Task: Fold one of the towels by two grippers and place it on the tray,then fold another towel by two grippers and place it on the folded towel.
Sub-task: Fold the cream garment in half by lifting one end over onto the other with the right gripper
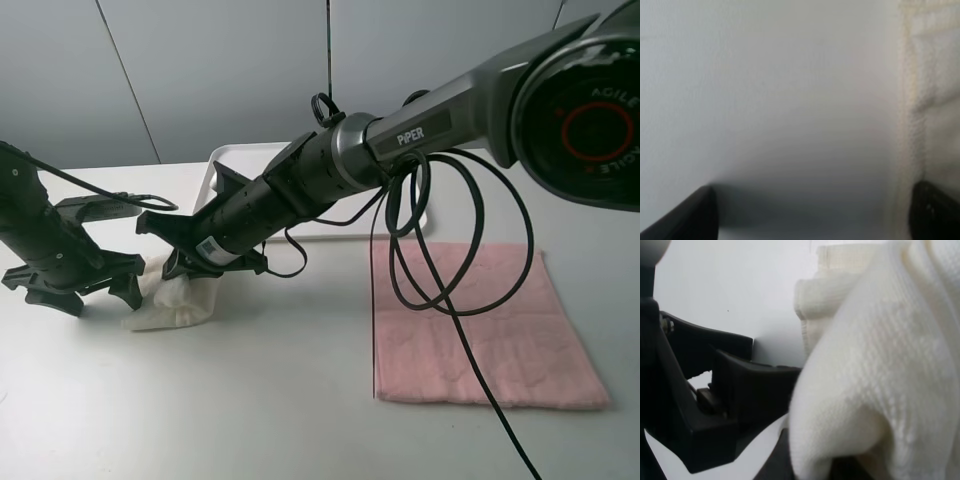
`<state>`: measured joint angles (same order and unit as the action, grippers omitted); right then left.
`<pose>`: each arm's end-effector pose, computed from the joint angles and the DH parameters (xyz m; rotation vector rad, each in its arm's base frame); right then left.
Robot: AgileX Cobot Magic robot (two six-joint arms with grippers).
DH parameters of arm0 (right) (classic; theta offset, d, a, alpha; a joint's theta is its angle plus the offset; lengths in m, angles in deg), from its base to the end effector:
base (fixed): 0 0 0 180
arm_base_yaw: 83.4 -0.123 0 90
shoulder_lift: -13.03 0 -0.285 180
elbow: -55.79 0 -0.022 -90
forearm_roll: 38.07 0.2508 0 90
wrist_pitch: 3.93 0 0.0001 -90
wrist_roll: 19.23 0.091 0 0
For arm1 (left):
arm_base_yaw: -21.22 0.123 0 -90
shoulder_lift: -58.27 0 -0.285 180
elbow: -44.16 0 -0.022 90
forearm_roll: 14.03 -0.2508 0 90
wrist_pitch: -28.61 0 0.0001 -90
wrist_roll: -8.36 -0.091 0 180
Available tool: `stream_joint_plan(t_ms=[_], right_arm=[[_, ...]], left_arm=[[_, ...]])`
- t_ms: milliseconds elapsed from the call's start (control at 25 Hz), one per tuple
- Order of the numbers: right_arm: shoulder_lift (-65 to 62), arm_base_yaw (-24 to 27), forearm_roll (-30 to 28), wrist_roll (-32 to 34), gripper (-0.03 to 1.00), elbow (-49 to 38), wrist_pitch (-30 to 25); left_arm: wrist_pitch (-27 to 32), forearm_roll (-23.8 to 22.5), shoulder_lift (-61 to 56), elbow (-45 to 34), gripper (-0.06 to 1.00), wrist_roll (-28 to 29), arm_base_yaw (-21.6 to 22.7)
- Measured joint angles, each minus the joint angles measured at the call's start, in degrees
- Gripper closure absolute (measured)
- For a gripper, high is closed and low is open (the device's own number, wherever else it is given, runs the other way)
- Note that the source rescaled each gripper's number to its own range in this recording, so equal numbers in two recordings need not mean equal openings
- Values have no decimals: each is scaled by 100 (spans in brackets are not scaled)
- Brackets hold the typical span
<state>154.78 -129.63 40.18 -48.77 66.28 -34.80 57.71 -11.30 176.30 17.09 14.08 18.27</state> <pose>0.2985 0.3778 0.0919 -0.2663 2.7310 1.2623 0.3041 -0.0178 0.0909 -0.1350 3.0392 -0.0500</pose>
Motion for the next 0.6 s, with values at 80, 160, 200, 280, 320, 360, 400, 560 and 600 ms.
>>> stream_joint_plan(t_ms=[80,160,200,280,320,360,400,560,600], right_arm=[[0,0,135,-86,91,0,13],[27,0,205,-135,91,0,-8],[40,0,215,-147,91,0,-8],[67,0,215,-171,91,0,-22],[76,0,215,-171,91,0,-22],[76,0,215,-181,91,0,-34],[76,0,215,-181,91,0,-44],[76,0,215,-192,91,0,-45],[76,0,215,-192,91,0,-45]], left_arm=[[0,0,0,0,-5,0,0],[0,0,0,0,-5,0,0],[0,0,0,0,-5,-11,0],[0,12,0,0,-5,-60,0],[12,22,0,13,-5,-74,0],[67,22,0,41,-5,-84,0],[132,22,0,79,-5,-97,0],[512,-32,0,320,-5,-134,0],[618,-43,-35,391,-5,-142,0]])
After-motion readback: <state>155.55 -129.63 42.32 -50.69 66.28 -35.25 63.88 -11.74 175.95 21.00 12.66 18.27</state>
